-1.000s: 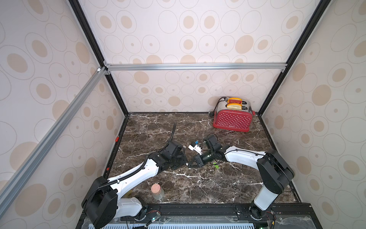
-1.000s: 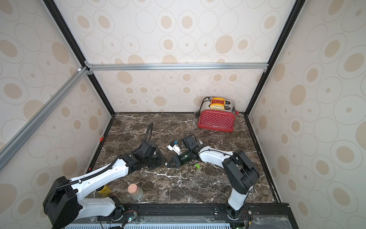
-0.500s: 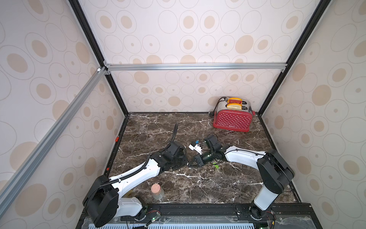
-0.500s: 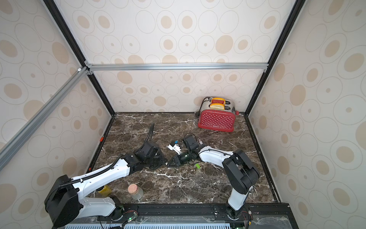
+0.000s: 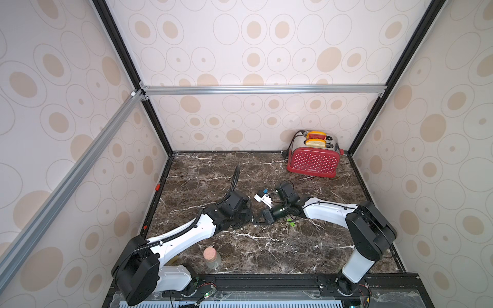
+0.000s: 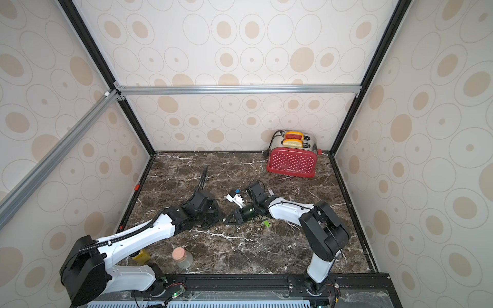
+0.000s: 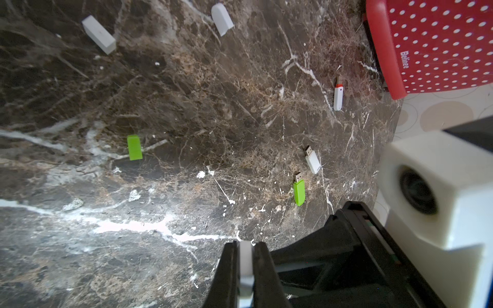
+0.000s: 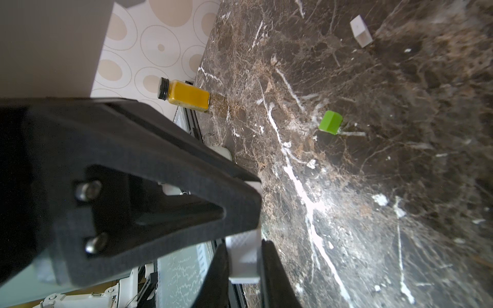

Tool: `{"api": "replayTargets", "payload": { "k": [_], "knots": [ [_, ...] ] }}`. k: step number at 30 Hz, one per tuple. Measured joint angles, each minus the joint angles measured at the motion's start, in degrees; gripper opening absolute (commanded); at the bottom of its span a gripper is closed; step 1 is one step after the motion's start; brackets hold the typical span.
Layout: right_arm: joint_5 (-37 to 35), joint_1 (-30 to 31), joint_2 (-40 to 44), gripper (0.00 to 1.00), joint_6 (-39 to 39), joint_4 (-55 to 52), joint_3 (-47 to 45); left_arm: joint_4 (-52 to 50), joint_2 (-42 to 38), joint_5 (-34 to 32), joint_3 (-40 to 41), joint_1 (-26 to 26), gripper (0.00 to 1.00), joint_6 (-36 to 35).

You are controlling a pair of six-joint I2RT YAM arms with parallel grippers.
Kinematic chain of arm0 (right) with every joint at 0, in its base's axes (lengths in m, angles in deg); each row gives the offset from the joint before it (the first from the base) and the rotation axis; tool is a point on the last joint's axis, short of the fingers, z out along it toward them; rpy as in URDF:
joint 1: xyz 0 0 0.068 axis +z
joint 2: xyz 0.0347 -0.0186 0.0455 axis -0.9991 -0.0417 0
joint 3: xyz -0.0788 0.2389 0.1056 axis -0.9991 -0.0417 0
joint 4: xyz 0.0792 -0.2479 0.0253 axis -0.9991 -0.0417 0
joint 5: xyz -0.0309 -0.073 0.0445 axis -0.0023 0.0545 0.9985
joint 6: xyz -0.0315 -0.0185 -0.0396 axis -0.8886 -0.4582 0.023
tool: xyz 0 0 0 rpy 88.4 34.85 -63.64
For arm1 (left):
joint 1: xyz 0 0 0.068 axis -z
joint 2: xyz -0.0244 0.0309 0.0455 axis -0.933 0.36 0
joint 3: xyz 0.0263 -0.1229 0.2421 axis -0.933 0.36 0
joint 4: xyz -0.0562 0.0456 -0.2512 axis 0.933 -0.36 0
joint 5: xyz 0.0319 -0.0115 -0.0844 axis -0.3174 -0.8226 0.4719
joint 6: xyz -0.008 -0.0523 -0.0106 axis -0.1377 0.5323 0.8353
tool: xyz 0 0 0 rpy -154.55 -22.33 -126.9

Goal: Close the usb drive cover
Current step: Close the cover of the USB drive.

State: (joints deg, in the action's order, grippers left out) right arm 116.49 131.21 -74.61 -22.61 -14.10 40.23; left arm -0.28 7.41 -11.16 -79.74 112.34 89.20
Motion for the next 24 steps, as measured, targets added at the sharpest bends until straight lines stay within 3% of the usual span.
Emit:
{"api": "replayTargets", "payload": {
  "k": [24],
  "knots": [
    [-1.0,-0.2,1.7,0.00,0.1,1.2,-1.7,0.6,0.0,-2.6,0.0,2.0,0.01,0.6]
  ]
}}
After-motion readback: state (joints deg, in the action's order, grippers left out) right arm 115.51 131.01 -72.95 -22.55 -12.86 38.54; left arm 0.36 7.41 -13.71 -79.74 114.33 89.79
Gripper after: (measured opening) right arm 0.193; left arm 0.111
